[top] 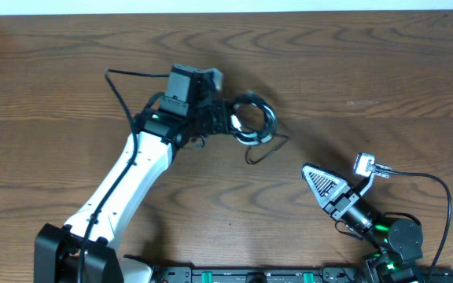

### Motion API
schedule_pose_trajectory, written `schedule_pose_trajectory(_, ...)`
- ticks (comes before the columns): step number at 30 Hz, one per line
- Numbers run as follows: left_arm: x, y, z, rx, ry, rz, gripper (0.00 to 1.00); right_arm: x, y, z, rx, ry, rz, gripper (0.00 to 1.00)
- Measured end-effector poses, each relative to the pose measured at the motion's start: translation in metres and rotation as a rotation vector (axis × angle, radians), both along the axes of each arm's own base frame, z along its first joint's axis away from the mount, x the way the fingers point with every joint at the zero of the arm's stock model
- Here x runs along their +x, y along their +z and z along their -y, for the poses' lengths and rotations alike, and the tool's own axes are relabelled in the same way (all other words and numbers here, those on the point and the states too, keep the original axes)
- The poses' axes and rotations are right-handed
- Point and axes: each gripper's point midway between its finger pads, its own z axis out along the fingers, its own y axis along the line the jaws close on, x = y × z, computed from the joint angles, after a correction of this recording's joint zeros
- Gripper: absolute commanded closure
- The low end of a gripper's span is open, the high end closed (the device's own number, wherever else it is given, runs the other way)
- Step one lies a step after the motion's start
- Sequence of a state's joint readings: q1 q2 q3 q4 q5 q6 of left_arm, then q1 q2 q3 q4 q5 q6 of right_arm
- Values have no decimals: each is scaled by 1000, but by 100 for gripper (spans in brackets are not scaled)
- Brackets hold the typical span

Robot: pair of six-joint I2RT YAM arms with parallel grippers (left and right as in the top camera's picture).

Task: Untangle cables
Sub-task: 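Move the held bundle right toward the right gripper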

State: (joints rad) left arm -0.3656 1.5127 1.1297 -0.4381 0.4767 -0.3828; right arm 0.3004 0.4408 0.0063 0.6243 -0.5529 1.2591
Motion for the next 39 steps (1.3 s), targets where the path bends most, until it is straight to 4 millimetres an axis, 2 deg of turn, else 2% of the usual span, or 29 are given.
schedule_pose_trajectory(7, -28, 4, 39, -1, -230, 64, 92, -1, 7, 0, 0, -2, 40, 69)
schedule_pose_trajectory(10, -33, -2, 43, 61, -249, 86, 93, -5, 21, 1, 20, -2, 105, 66)
schedule_pose_trajectory(13, -34, -7, 45, 129, -250, 112, 92, -6, 23, 2, 12, -5, 126, 64)
schedule_pose_trajectory(19, -40, -13, 53, 252, -255, 173, 93, 1, 1, 1, -67, -26, 82, 64)
schedule_pose_trajectory(24, -54, -19, 61, 405, -313, 254, 93, 7, -5, 4, -97, -59, 82, 62)
schedule_pose_trajectory(29, -66, -25, 59, 541, -377, 303, 93, 15, -10, 9, -118, -113, 73, 63)
schedule_pose_trajectory(34, -68, -20, 59, 578, -396, 345, 93, 23, -27, 11, -159, -139, 22, 64)
schedule_pose_trajectory(36, -67, -14, 57, 576, -390, 361, 93, 26, -36, 11, -177, -139, -8, 68)
schedule_pose_trajectory(39, -68, 1, 55, 563, -381, 399, 92, 29, -47, 10, -200, -136, -42, 81)
